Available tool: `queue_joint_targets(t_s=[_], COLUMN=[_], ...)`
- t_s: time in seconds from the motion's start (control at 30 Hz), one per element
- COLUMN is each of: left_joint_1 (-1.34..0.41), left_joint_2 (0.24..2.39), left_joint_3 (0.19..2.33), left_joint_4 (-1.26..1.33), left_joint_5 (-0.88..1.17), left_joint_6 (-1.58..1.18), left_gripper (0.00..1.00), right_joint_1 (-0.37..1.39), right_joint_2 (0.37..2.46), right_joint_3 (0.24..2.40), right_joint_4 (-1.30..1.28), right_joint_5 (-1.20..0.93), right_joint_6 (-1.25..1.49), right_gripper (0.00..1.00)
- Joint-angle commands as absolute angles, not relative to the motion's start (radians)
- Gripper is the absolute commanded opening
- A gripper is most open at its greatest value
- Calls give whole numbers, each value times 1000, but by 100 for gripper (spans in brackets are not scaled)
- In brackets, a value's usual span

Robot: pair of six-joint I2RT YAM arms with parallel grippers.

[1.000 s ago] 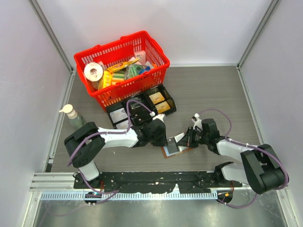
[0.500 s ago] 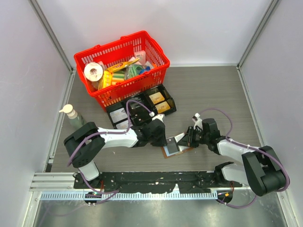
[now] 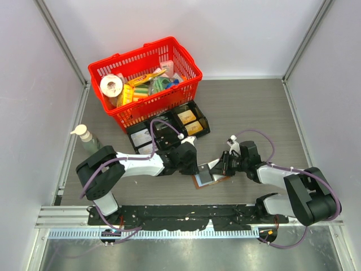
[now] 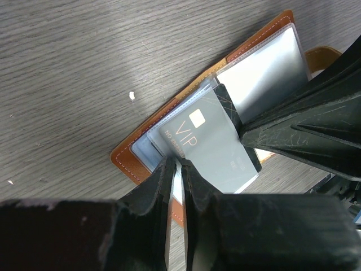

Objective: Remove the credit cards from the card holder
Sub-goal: Remove the credit card from the card holder.

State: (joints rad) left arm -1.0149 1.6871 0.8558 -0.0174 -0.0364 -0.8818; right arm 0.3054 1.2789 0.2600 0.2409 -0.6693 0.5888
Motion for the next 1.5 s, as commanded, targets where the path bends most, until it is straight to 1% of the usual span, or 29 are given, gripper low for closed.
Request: queue_joint_targets(t_s=[0.0, 0.1, 0.13, 0.3, 0.47, 0.7, 0.77, 0.83, 0.97, 1.07, 1.13, 1.2, 1.23, 1.27, 1.47], left_joint_1=[-1017, -1017, -1016, -1015, -1017, -1016, -1015, -1017, -1017, -1016, -1015, -1017, -1016, -1015, -1017], left_joint_2=[1695, 1692, 1690, 1692, 1697, 1695, 1695, 1695, 1697, 1695, 1695, 1695, 1694, 1692, 1694], left_joint_3=[827, 825, 825, 825, 830, 830, 828, 827, 827, 825, 825, 824, 822, 822, 819], left_joint_4=[-104, -104, -104, -104, -104, -104, -104, -101, -100, -98, -98, -98, -98, -100, -92], left_joint_5=[-63, -66, -66, -66, -64, -63, -63, -63, -61, -60, -60, -60, -60, -61, -58], left_joint_6=[-856, -856, -856, -856, -853, -851, -853, -853, -853, -853, -853, -854, -853, -854, -854], left_gripper=[15, 15, 15, 14, 14, 13, 12, 12, 12, 12, 12, 12, 12, 12, 12], right_joint_1=[304, 304, 304, 298, 287, 285, 284, 287, 285, 285, 287, 285, 285, 285, 285], right_joint_2=[1279, 1275, 1272, 1212, 1155, 1198, 1209, 1221, 1246, 1269, 1276, 1270, 1260, 1240, 1131], right_joint_3=[284, 284, 285, 285, 282, 290, 290, 288, 285, 282, 279, 278, 276, 279, 322], right_joint_4=[288, 278, 267, 183, 156, 164, 179, 195, 218, 238, 247, 248, 249, 235, 43], right_joint_5=[-690, -686, -680, -591, -572, -597, -610, -624, -646, -658, -660, -658, -654, -647, -526], right_joint_6=[592, 584, 581, 558, 554, 548, 555, 561, 566, 572, 574, 578, 580, 577, 509], right_gripper=[10, 1, 1, 1, 1, 1, 4, 15, 23, 24, 23, 14, 6, 1, 1])
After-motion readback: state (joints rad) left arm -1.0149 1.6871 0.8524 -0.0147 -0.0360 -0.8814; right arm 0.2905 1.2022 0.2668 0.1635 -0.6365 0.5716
